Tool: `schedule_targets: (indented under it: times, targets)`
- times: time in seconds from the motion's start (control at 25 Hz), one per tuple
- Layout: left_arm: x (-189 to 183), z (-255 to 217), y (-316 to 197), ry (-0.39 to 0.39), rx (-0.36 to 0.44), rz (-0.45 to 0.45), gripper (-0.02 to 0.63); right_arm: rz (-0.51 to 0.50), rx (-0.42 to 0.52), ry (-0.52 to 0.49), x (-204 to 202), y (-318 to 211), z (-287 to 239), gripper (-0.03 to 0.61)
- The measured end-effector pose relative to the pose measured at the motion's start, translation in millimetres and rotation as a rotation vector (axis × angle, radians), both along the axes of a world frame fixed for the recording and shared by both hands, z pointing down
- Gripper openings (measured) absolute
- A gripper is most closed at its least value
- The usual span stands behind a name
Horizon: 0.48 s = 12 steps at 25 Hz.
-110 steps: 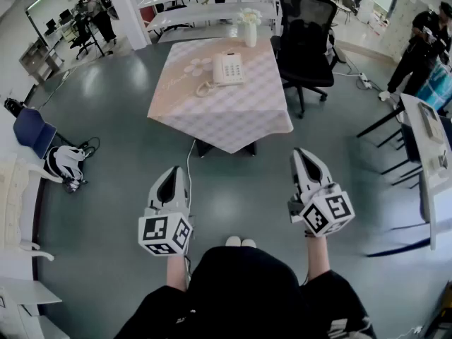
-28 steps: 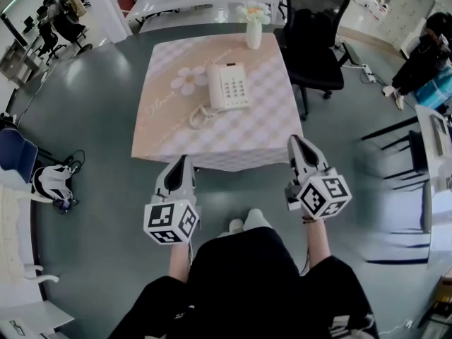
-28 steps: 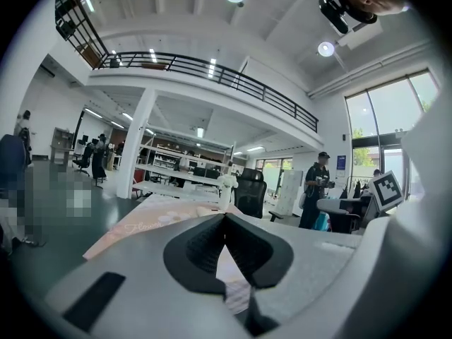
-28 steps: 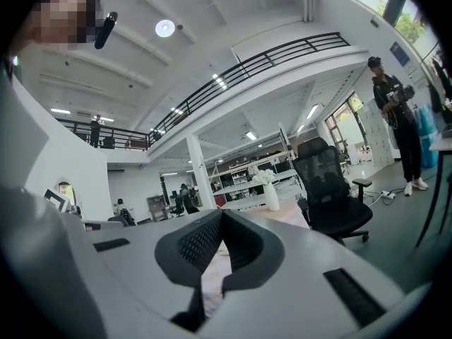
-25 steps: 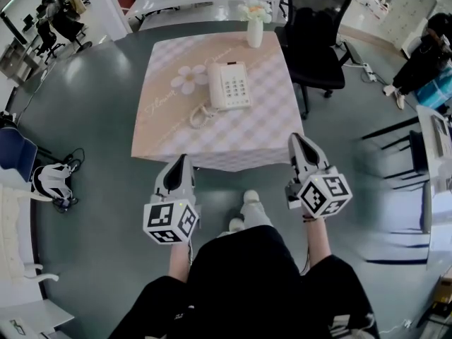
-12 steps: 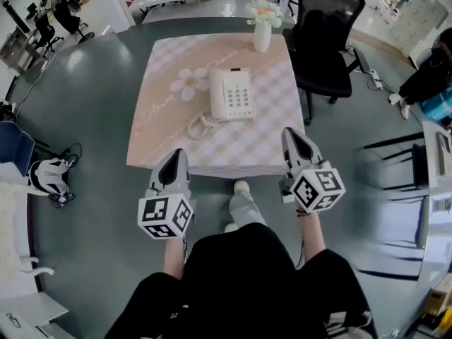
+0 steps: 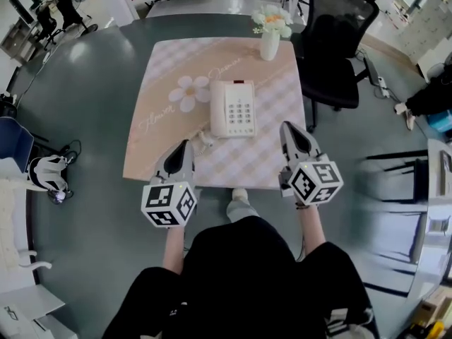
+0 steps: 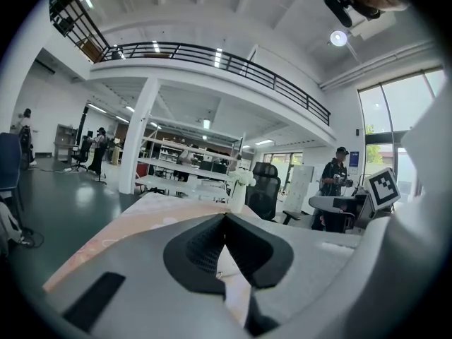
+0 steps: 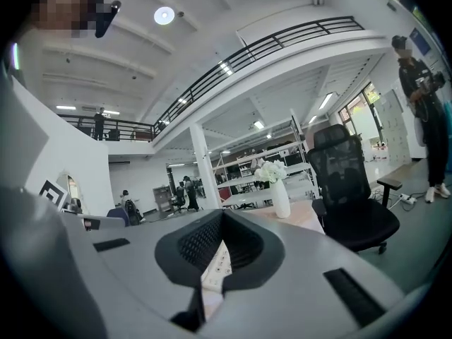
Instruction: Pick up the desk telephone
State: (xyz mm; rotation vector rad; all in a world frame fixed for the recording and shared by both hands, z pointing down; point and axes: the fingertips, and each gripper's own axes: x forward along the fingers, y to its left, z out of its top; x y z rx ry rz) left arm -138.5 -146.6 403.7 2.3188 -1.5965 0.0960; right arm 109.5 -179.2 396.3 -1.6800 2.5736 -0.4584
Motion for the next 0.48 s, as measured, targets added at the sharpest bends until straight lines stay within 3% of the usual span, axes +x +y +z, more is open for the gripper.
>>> schedule_targets:
  times: [0.48]
  targets:
    - [19.7,28.0,-62.3,-0.009,-0.085,-0.015,-0.002,-0.085,-0.09,-0.003,2.8,-75.1,30.9,-0.008]
